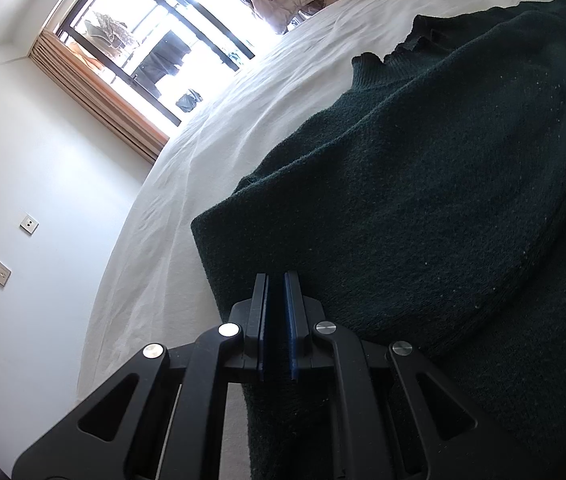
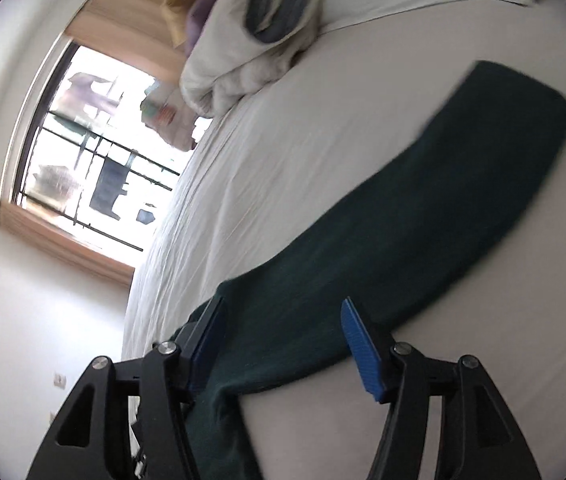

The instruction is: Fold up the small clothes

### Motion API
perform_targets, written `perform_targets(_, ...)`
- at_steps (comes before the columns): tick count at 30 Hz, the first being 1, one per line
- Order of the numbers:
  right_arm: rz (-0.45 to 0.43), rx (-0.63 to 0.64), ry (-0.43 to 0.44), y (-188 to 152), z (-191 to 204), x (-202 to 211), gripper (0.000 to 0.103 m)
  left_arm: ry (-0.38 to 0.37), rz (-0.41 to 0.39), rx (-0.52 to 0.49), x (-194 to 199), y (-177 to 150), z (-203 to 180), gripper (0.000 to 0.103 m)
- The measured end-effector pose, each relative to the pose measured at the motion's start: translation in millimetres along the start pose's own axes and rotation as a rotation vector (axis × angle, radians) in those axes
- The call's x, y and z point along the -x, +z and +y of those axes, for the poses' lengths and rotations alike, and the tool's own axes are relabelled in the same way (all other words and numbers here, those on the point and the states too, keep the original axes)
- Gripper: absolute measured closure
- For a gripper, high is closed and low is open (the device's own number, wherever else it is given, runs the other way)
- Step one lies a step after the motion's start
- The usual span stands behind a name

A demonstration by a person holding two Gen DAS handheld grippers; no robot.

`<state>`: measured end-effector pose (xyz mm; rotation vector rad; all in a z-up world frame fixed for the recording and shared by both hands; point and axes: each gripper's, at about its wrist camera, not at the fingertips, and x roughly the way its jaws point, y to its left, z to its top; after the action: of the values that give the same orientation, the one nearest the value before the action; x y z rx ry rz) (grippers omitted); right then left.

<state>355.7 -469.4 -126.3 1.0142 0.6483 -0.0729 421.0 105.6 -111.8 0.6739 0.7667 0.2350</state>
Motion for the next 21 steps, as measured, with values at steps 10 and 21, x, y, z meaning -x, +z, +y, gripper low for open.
perform_targets(10,-0.172,-0.338,-0.052,23,-98,49,0.042,0.01,-0.002,-0.005,-1,-1,-1,0.095)
perform_targets(21,-0.256,-0.417,-0.029,60,-102,16,0.054,0.011,-0.004,-0.002,-2,-2,-1,0.095)
